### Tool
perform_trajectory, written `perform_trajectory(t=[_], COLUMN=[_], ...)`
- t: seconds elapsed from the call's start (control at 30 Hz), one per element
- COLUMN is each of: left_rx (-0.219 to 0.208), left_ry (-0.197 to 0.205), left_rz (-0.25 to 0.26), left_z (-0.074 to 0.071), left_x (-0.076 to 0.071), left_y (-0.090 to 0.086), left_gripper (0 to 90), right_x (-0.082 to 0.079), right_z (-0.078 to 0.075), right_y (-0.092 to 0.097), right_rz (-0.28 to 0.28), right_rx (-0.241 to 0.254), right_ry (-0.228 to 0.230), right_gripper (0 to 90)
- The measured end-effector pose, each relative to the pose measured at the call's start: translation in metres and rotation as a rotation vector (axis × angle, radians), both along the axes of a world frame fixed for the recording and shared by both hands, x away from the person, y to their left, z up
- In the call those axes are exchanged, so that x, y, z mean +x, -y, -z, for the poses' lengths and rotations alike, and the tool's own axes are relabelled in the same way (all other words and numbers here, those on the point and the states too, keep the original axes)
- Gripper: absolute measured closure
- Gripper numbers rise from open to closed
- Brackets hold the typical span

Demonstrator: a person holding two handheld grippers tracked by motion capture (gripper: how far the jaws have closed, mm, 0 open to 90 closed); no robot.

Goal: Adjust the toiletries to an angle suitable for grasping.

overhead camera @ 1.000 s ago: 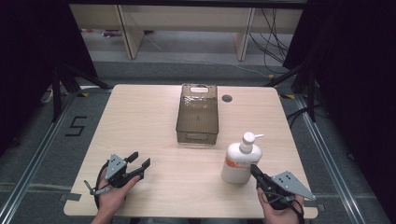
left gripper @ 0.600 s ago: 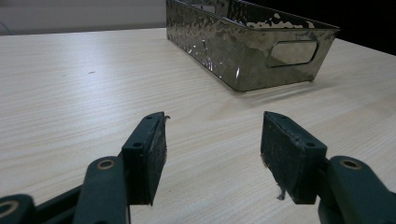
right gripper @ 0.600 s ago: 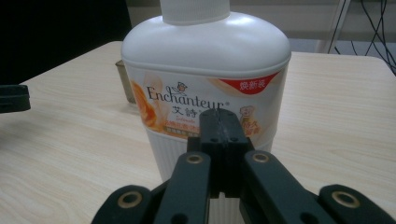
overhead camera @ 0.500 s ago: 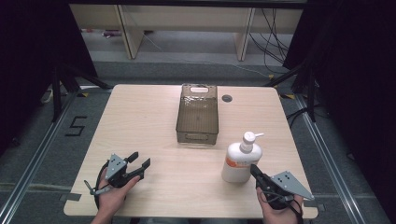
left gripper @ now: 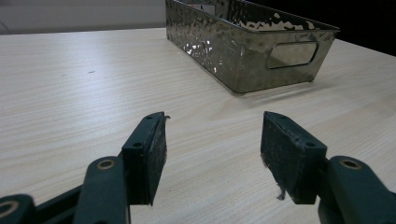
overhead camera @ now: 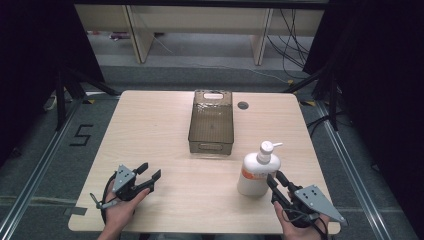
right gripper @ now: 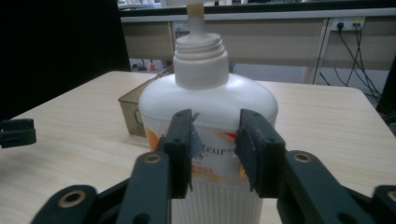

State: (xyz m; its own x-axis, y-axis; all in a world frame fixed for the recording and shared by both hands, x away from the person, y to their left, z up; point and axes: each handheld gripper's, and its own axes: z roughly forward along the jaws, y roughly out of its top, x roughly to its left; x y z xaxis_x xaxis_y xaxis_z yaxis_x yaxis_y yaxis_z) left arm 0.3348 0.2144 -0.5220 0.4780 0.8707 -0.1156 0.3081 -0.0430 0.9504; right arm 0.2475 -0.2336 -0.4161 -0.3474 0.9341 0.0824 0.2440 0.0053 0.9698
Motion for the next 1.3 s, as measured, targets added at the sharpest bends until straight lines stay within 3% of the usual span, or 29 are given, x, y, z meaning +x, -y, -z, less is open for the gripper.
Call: perform_trajectory(t=[0.13, 0.2, 0.37, 0.47, 0.63, 0.77, 0.83, 0.87, 0.9, 1.17, 1.2, 1.3], left_rx=[0.0, 0.002, 0.001, -0.013, -0.011, -0.003, -0.01, -0.013, -0.015, -0.029, -0.025, -0.021], left_ry=[0.001, 0.005, -0.002, 0.011, 0.011, 0.002, 0.002, 0.0, -0.001, -0.002, 0.001, 0.003], left_rz=[0.0, 0.004, -0.003, 0.005, 0.006, 0.004, 0.004, 0.003, 0.003, -0.01, -0.009, -0.003], left_z=[0.0, 0.0, 0.0, 0.001, 0.001, 0.0, 0.0, 0.0, 0.0, 0.0, 0.0, 0.0], left_x=[0.0, 0.0, 0.0, 0.001, 0.002, 0.002, 0.003, 0.003, 0.003, 0.003, 0.002, 0.003], left_y=[0.0, 0.0, 0.0, 0.0, 0.0, 0.001, 0.002, 0.002, 0.002, 0.001, 0.002, 0.002], left_gripper=[40.3, 40.3, 40.3, 40.3, 40.3, 40.4, 40.4, 40.4, 40.4, 40.4, 40.5, 40.6], right_x=[0.001, 0.002, 0.002, 0.003, 0.003, 0.007, 0.008, 0.01, 0.01, 0.012, 0.012, 0.011], right_z=[-0.002, -0.002, -0.003, -0.005, -0.01, -0.014, -0.015, -0.015, -0.016, -0.018, -0.017, -0.017], right_y=[0.0, 0.002, 0.003, 0.003, -0.004, -0.008, -0.011, -0.011, -0.013, -0.017, -0.018, -0.016], right_rz=[0.003, 0.02, 0.039, 0.052, 0.05, 0.051, 0.061, 0.06, 0.064, 0.081, 0.079, 0.085], right_rx=[0.01, -0.017, -0.003, -0.018, 0.01, -0.014, 0.013, -0.009, -0.002, -0.01, 0.009, -0.022], right_ry=[0.004, 0.017, 0.017, 0.041, 0.057, 0.091, 0.075, 0.096, 0.078, 0.09, 0.091, 0.093], right_gripper=[61.1, 59.3, 55.7, 53.1, 48.4, 43.6, 41.7, 40.8, 40.3, 38.4, 38.8, 40.7])
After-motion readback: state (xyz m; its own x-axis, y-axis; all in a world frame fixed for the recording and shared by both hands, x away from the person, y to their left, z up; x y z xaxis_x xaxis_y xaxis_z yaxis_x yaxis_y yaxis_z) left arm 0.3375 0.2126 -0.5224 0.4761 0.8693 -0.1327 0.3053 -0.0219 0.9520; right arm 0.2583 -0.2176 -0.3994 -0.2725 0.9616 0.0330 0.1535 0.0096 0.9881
